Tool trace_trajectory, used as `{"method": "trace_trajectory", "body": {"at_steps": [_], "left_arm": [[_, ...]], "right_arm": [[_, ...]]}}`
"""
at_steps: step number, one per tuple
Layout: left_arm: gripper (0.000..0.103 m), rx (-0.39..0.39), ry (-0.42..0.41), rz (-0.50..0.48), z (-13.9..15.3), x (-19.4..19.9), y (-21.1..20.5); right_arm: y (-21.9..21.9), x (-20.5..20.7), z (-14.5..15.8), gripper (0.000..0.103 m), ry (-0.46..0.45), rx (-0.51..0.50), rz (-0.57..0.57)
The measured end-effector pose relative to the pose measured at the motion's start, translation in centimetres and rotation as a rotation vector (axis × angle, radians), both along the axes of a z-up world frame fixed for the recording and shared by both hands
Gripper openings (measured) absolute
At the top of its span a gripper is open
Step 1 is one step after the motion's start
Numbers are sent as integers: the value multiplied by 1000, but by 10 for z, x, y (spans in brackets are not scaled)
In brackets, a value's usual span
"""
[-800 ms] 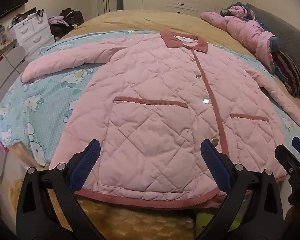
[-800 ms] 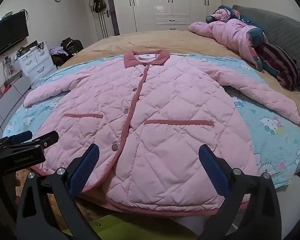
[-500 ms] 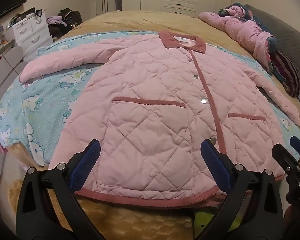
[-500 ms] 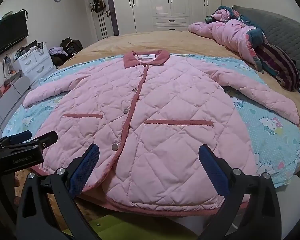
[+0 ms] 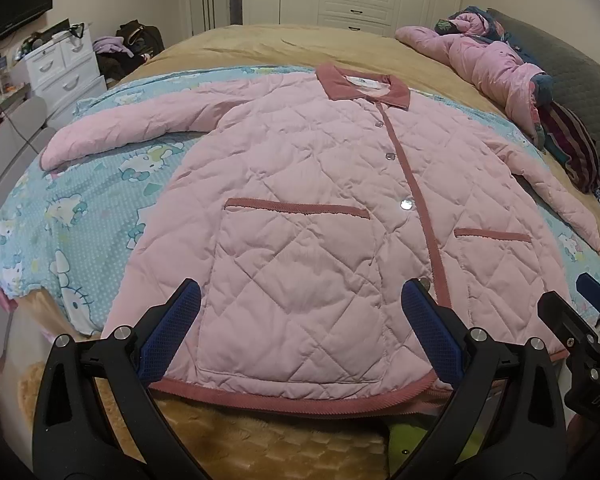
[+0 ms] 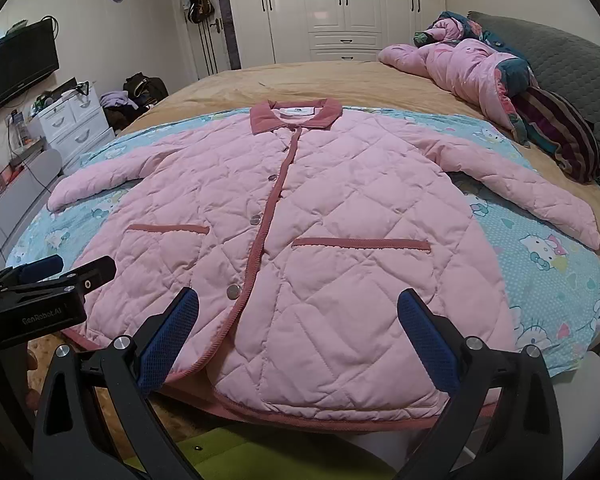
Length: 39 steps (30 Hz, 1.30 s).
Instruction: Fold large clothes
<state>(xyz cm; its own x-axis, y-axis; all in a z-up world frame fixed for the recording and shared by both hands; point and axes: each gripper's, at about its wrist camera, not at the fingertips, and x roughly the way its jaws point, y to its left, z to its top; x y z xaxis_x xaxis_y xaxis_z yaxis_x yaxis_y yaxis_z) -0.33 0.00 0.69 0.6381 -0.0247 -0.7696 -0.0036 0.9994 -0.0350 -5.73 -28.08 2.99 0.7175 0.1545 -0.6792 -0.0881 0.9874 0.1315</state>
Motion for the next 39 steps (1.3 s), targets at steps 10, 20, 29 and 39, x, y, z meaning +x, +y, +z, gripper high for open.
{"method": "trace_trajectory", "body": {"at_steps": [10,20,29,39], "left_arm": [[94,4,-6,-2,1,0,-1],[94,0,-4,0,1,2,-1],[94,3,-5,-2,2,2,-2],[94,2,-2,-5,1,1,-3]], "right_arm": [[0,0,-1,99,1,1,1],[2,1,0,99,-2,-3,4],[2,0,0,99,-1,-5,4],[2,1,-1,99,5,-7,5]]}}
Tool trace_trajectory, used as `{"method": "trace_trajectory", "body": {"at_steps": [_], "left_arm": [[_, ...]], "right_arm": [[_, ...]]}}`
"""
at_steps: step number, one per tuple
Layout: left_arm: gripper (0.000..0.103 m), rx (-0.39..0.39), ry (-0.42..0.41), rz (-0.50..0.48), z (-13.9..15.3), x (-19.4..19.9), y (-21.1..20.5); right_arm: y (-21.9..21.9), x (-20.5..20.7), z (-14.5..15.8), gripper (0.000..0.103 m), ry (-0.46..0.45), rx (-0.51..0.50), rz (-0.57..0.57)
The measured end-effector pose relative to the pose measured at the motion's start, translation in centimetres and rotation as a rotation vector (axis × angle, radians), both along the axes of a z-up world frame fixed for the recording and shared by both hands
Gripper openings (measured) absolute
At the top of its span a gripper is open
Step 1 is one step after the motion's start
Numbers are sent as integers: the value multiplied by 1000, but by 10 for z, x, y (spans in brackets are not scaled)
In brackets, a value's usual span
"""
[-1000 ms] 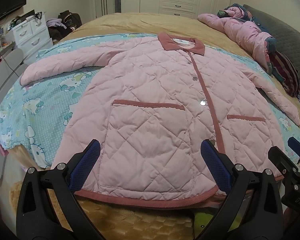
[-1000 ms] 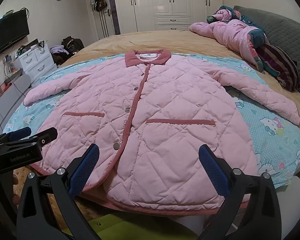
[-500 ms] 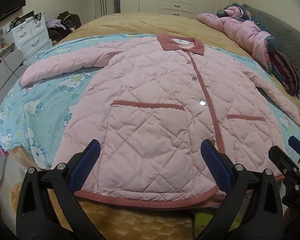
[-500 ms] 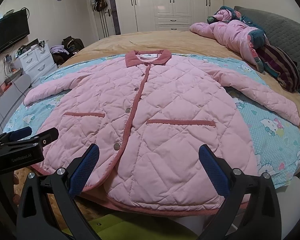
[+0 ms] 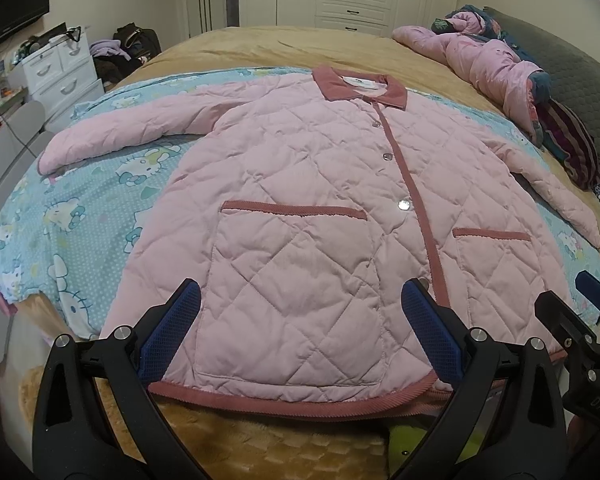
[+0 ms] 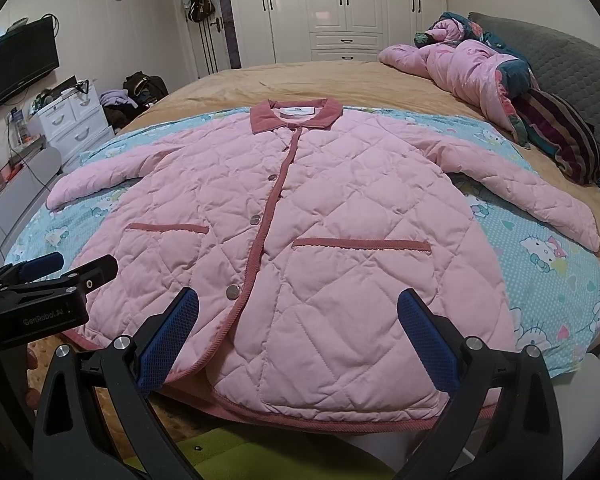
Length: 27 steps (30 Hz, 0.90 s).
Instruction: Fold large clothes
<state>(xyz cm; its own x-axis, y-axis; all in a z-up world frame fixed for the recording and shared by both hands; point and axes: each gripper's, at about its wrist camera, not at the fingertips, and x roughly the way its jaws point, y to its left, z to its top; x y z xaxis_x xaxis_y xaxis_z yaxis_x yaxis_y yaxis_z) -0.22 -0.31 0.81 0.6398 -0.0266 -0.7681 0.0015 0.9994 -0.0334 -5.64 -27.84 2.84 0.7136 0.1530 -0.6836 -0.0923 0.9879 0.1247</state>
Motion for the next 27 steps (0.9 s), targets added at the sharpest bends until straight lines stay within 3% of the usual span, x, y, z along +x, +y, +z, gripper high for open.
{"method": "trace_trajectory", "body": {"at_steps": [12,27], "left_arm": [[94,-6,15,2,-4,5,1],[94,-11,28,-7,-1,54,-5]], "right_arm": [[4,10,-1,99,-6,-12,19],[-18,61,10,99,-26,18,-26]]}}
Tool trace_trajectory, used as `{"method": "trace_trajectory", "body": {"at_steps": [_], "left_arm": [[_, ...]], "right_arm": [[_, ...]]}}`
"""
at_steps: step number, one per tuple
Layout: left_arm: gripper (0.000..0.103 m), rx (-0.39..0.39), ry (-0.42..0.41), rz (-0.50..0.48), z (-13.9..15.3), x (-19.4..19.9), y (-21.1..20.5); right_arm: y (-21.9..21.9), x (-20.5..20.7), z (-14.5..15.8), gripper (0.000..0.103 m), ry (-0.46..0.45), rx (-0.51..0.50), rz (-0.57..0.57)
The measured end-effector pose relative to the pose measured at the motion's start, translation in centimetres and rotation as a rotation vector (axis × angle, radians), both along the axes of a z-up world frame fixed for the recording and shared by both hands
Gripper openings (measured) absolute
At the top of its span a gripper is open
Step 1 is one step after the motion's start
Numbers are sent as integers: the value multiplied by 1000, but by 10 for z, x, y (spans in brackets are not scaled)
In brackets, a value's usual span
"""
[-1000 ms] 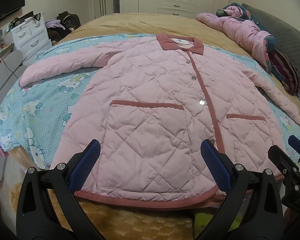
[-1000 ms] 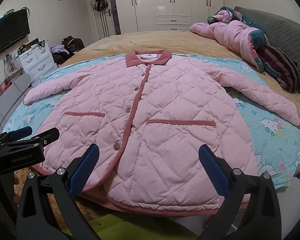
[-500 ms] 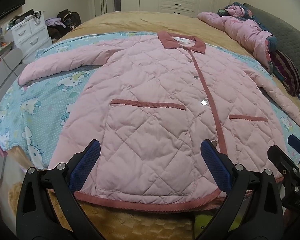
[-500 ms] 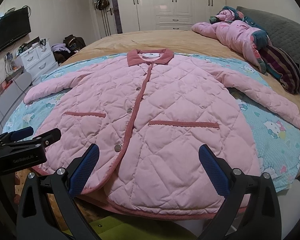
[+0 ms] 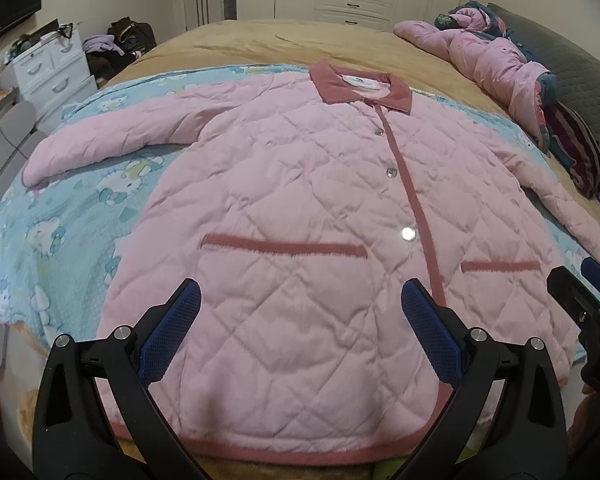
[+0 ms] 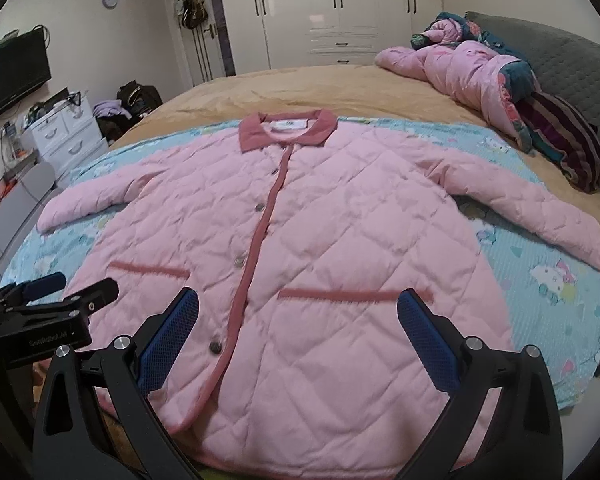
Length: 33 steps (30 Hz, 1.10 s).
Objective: Fold large clothes
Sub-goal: 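Move the right gripper to the jacket sleeve cuff and grasp it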
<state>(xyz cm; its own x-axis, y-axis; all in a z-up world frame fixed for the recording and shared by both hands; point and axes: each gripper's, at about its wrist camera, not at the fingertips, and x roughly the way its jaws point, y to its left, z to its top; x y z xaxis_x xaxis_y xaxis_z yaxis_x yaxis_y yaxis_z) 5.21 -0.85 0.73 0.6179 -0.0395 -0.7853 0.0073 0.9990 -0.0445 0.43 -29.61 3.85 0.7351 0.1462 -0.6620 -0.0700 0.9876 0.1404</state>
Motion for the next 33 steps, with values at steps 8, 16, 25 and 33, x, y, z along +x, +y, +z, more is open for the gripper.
{"method": "trace_trajectory", "body": {"at_steps": [8,16,25,33], "left_arm": [[94,-30,19,-26,6,40,-11],[94,-43,25,-45,16,92,-25],[94,-57,53,-69,16,139,-49],[94,-13,16,-106,18,170,-90]], "right_arm": [[-20,35,9,99,-14,23,-35],[-56,72,14,99,-3,75,-92],[-109,109,7,99,24,122,-202],[-185,134,-21,99,103,278,-366]]}}
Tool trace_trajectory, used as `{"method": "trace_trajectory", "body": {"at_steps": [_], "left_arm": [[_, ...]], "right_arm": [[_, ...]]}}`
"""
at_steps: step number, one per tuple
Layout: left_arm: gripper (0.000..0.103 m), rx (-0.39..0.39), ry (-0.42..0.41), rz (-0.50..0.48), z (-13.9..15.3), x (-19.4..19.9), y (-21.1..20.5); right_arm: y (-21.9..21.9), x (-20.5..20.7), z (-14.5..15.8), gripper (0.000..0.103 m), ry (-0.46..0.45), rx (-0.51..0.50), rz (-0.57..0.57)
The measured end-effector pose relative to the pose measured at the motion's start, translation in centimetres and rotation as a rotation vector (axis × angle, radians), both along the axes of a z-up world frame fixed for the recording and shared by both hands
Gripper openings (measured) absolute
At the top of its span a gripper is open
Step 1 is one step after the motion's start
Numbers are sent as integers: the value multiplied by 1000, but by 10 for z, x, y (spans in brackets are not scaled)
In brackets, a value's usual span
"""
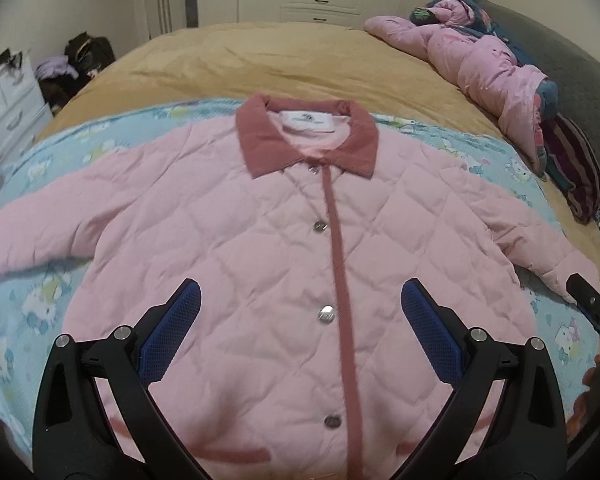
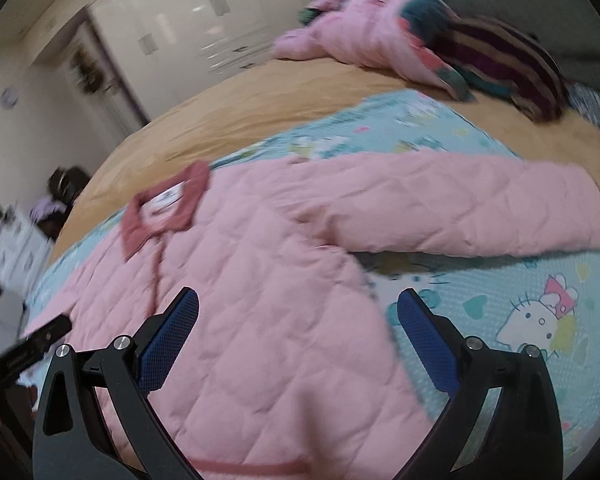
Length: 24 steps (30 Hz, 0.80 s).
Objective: Fold large clothes
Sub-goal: 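Move the right gripper to the jacket sleeve cuff and grasp it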
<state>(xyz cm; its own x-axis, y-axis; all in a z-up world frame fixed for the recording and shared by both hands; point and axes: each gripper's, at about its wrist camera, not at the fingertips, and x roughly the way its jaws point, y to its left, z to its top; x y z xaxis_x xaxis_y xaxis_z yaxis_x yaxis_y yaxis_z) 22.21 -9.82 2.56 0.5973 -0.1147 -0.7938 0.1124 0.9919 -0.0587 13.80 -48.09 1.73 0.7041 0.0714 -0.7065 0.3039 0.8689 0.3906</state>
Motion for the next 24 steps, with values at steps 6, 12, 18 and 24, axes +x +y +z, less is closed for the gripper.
{"method": "trace_trajectory", "body": {"at_steps": [6,12,18,24], "left_arm": [[94,12,12,-17,-9,18,-20],[94,8,41,-70,-24,28,-41],[94,31,80,-71,-41,40,-53],[94,36,94,-67,-48,43,-55]], "right_arm": [[-57,2,-26,99,58,56,-138],[-109,-1,-47,99,95,66,-281],[-159,-7,-70,99,114,123,-426],[-212,-25,-101,99,110,244,-624]]}}
